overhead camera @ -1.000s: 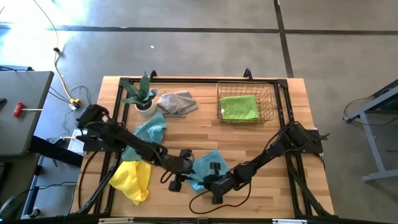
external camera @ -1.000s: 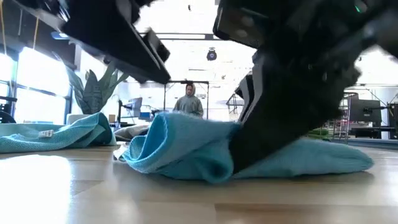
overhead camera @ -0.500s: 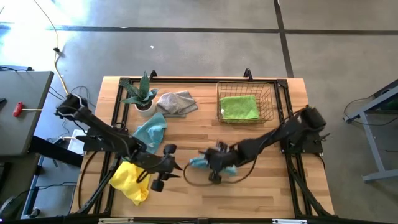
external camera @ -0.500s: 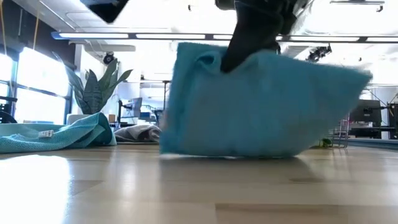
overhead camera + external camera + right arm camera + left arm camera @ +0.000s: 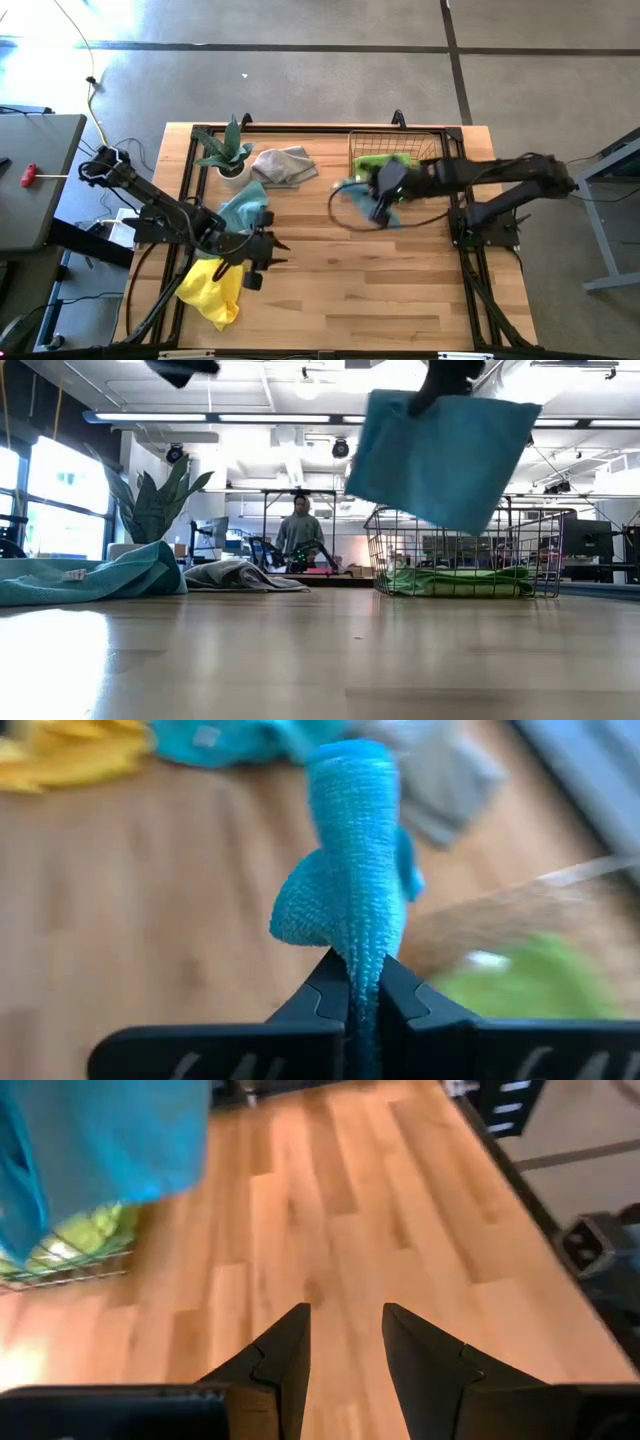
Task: Fold microfiber towels
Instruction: Put the folded blue microfiber towel into the wire basket
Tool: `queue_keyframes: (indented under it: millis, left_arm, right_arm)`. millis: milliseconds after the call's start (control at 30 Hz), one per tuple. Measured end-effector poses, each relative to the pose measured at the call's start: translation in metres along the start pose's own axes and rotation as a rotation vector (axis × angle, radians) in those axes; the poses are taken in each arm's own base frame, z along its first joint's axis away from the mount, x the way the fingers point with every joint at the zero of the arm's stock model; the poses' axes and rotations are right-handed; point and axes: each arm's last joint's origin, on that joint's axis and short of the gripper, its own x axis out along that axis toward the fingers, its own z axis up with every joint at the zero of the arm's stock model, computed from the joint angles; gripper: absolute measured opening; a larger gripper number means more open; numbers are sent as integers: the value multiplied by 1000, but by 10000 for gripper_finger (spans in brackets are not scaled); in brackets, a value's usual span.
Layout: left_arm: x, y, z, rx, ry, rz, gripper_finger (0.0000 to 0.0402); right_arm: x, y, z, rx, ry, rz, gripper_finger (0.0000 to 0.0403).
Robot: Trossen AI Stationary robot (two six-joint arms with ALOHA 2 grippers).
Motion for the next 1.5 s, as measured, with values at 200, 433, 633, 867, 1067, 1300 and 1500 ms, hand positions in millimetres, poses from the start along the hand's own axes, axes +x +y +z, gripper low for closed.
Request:
queue_keyframes:
  millis: [200, 433, 633, 867, 1067, 1300, 1500]
  left_arm:
    - [3, 16, 0, 11, 15, 86, 117]
    - [8, 33, 1, -14, 31, 141, 117]
    - [10, 41, -1, -28, 52, 168, 117]
    - [10, 42, -4, -23, 80, 172, 117]
    - [10, 42, -4, -15, 83, 172, 117]
    - [10, 42, -4, -4, 85, 171, 117]
    - [10, 42, -4, -4, 85, 171, 117]
  right_arm:
    - [-26, -50, -5, -89, 6, -363, 0]
    - [-24, -92, -3, -188, 107, -657, 0]
    - [6, -120, -13, -258, 306, -737, 0]
    - [59, -120, -34, -190, 444, -519, 0]
    - [103, -100, -58, -239, 514, -338, 0]
    - [132, -88, -81, -314, 597, -256, 0]
    - [132, -86, -71, -301, 519, -269, 0]
